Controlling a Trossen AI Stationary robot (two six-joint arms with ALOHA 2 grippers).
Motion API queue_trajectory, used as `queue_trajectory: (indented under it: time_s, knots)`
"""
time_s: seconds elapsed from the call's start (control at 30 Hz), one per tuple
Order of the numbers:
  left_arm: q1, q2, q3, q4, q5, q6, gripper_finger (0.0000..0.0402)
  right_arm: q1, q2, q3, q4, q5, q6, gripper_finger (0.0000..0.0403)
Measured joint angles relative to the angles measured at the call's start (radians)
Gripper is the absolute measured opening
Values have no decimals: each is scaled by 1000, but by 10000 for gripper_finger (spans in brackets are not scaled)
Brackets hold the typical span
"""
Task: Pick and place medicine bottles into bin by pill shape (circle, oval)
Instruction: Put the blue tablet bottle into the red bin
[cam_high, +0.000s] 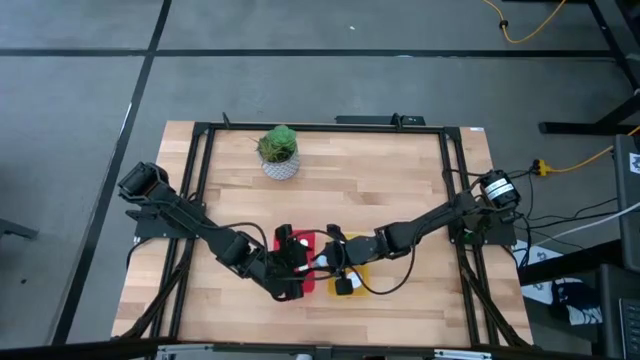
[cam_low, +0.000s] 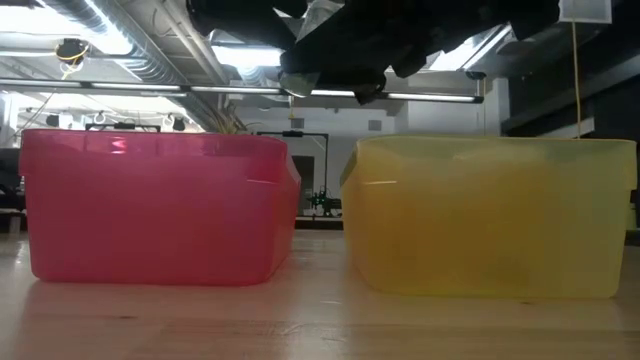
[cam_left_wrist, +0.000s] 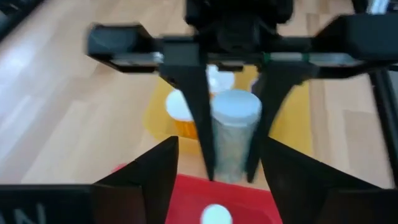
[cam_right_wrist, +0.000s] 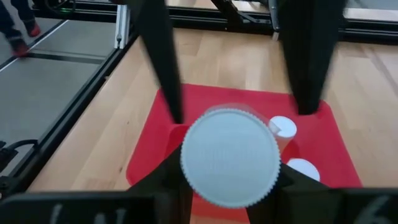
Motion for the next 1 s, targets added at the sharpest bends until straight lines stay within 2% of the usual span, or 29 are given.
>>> queue_trajectory:
  time_s: [0.67, 1.0]
  knots:
    - [27, 0, 0, 56, 25, 3, 225, -5, 0, 4, 57, -22, -1, 104]
    - [30, 1, 0, 105, 58, 81, 185, -6, 0, 4, 67, -18, 0, 104]
